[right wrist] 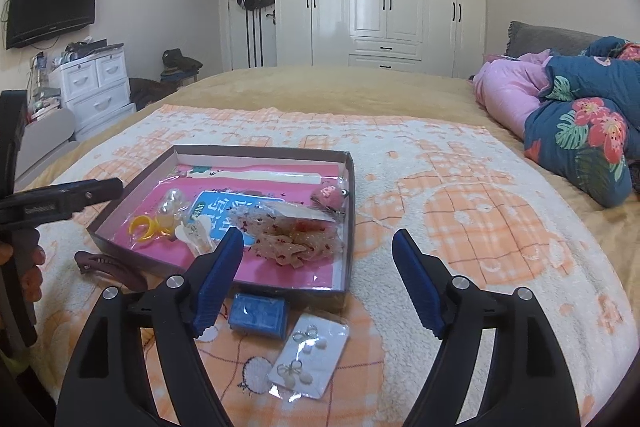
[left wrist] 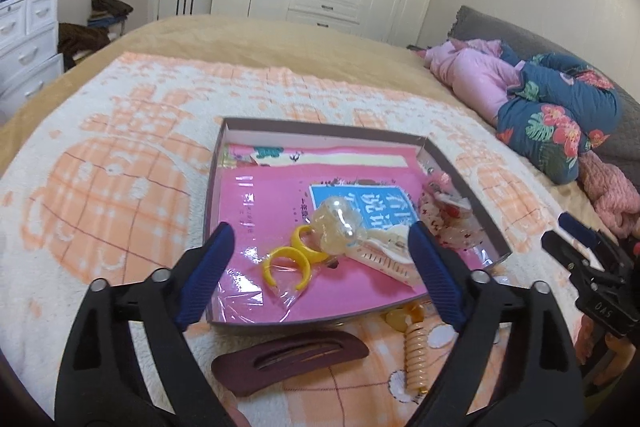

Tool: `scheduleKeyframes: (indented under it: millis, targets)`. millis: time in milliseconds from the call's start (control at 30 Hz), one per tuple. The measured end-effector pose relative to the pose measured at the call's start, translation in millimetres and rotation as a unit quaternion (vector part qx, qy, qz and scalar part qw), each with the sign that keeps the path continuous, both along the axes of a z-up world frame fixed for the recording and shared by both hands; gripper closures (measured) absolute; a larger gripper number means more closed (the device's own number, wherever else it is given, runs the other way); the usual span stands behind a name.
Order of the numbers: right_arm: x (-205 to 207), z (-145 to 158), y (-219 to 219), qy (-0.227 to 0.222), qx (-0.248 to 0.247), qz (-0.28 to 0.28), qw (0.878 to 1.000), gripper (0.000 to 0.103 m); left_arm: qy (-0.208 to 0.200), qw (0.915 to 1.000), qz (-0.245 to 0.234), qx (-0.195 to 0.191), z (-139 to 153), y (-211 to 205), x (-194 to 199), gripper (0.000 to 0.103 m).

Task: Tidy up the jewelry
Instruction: 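Withdraw both tools toward the spiral hair tie and earring card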

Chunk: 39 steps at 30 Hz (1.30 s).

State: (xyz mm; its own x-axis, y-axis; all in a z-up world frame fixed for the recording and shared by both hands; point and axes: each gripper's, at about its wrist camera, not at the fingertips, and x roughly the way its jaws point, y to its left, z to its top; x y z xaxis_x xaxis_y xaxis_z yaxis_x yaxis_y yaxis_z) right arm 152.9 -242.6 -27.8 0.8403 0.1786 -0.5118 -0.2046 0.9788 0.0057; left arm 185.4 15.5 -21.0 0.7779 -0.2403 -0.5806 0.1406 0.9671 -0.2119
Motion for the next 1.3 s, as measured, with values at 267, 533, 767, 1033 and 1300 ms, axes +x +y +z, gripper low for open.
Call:
scheduleKeyframes:
  millis: [267,533,767,1033,1300]
  targets:
    - [-20,-2,-6,0.0,-0.002,0.001,1.0,0.024,-0.016,0.9999,0.005,0.004,10,-3,-22,0.012]
    - [-33,-1,-10,-0.004,-0.001,0.002,1.0,0.024,-0.02,0.9998,0.006,0.002,5,-3,-46,0.012]
    - [-46,-1,-8,-0.015,-0.011,0.012,1.0,0.021,-0.024,0.9996,0.007,0.012,5,-6,-57,0.012]
    - [-57,-4,-5,-0.014,-0.02,0.025,0.999,0.02,-0.034,0.9992,0.0,0.02,5,-13,-70,0.012]
    - [-63,-14,-6,-0.001,-0.026,0.028,0.999,0.02,-0.027,0.9989,-0.023,0.031,-2,-27,-76,0.012]
